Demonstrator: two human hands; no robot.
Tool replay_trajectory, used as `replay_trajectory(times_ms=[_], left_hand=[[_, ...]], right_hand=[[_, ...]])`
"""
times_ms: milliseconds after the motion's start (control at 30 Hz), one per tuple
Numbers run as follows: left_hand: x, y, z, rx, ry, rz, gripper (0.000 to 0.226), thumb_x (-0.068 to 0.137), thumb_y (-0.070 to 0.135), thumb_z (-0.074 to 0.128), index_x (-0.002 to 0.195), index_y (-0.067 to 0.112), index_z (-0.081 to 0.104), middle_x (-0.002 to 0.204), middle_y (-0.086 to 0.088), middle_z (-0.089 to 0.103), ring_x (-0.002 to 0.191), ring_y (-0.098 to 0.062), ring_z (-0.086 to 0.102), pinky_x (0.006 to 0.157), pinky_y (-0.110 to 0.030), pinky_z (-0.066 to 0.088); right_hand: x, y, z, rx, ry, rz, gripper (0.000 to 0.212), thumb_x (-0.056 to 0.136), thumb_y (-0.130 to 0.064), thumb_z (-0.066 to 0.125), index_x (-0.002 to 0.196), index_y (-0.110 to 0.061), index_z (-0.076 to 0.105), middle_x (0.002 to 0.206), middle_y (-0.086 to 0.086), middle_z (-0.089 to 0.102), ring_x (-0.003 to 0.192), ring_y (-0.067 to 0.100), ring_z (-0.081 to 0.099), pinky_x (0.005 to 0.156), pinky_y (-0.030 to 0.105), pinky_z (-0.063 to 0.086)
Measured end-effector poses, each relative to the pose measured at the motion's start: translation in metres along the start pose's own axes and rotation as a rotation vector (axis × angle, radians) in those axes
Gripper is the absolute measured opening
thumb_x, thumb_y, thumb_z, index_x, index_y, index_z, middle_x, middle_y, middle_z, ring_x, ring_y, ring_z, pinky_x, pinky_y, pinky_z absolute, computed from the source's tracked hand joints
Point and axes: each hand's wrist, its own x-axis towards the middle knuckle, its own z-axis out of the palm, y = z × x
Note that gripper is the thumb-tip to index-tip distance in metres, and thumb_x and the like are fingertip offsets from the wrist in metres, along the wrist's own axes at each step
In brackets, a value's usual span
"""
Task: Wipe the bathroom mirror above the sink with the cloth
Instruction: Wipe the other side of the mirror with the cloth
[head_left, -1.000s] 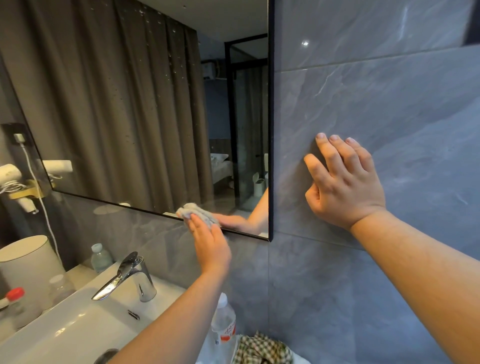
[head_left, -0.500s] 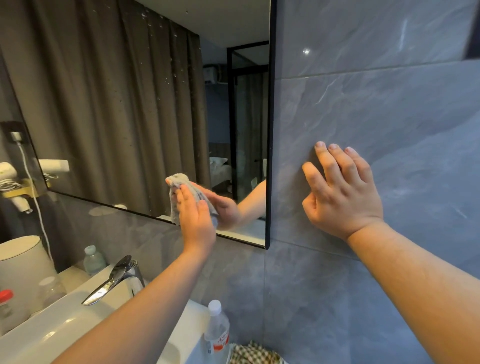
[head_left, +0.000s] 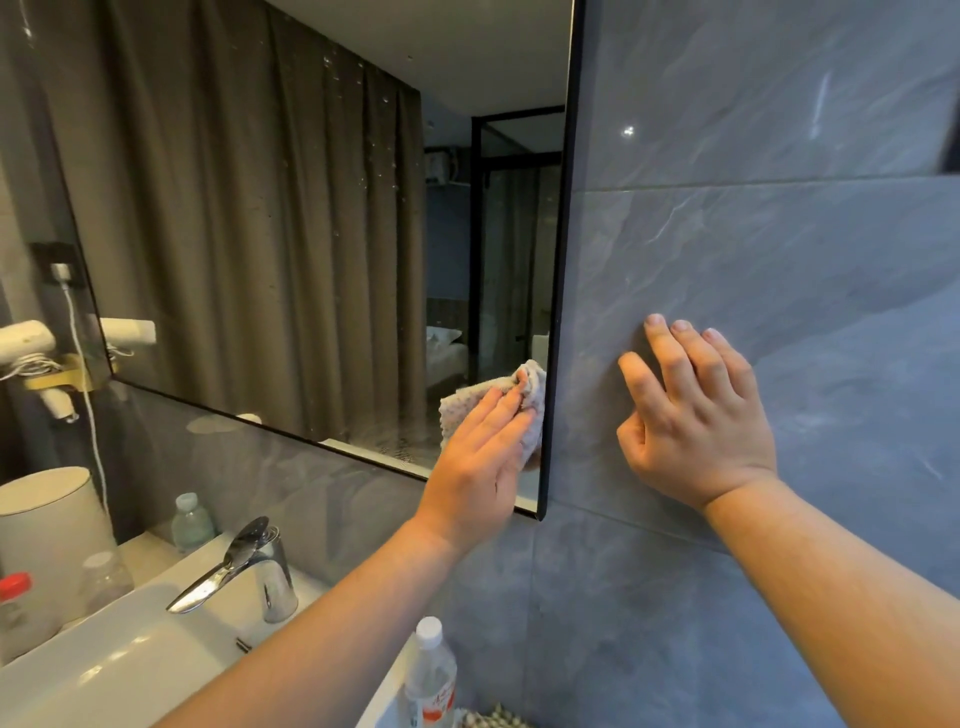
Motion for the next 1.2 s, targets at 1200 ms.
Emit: replay_trajectory(times_ms=[1200], left_hand=[[0.092, -0.077, -0.056, 0.091, 0.336, -0.726, 0.053, 0.105, 0.025, 0.027, 0.154, 0.014, 0.014, 0.162, 0.002, 0.008, 0.147, -0.007, 0.005, 0.121, -0.026, 0.009]], right_hand=[[0.147, 0.062, -0.022, -0.067, -0.192, -0.054, 0.066, 0.089, -0.036, 0.034, 0.147, -0.007, 0.042, 0.158, 0.026, 0.027, 0.147, 0.042, 0.024, 0.122, 0.056, 0.012]])
